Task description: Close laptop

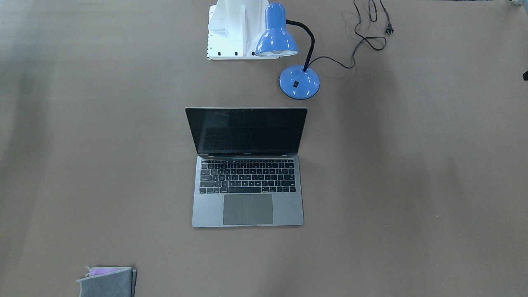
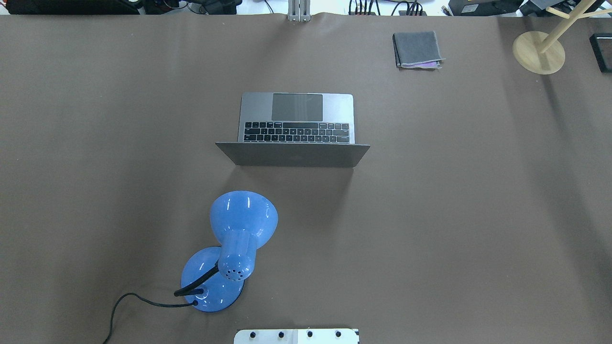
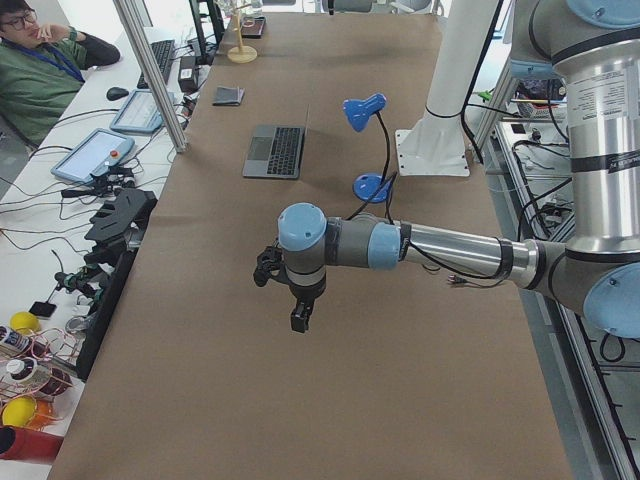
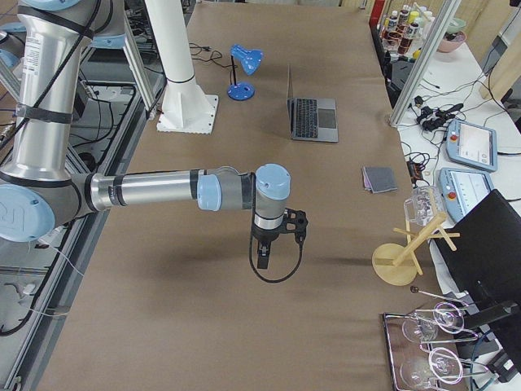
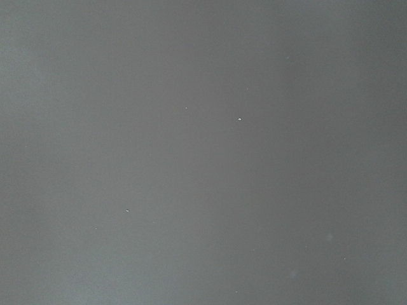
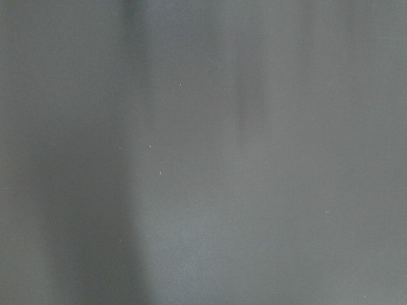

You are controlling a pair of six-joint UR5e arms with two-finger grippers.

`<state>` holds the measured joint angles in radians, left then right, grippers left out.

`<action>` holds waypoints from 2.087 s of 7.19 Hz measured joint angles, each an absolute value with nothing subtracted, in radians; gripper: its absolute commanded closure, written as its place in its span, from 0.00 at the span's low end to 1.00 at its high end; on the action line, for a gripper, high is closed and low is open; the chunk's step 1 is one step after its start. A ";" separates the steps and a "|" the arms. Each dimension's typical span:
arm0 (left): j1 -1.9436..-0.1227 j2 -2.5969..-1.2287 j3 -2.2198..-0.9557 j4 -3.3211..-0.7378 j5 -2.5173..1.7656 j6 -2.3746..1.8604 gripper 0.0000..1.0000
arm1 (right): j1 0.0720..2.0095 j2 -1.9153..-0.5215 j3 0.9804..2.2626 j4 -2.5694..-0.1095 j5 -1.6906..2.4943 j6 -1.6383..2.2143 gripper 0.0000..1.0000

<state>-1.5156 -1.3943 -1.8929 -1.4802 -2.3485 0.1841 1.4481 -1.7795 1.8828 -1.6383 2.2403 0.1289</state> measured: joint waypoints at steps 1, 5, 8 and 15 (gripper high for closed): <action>-1.516 -1.394 -1.895 -1.482 -2.349 0.184 0.02 | 1.448 -1.779 1.883 -1.638 2.240 0.129 0.00; -1.514 -1.406 -1.894 -1.488 -2.343 0.182 0.02 | 1.448 -1.778 1.889 -1.631 2.240 0.129 0.00; -1.513 -1.459 -1.893 -1.493 -2.350 0.178 0.02 | 1.448 -1.779 1.901 -1.430 2.240 0.136 0.00; -1.510 -1.566 -1.734 -1.988 -2.356 0.099 0.02 | 1.426 -1.730 1.895 -1.215 2.264 0.154 0.02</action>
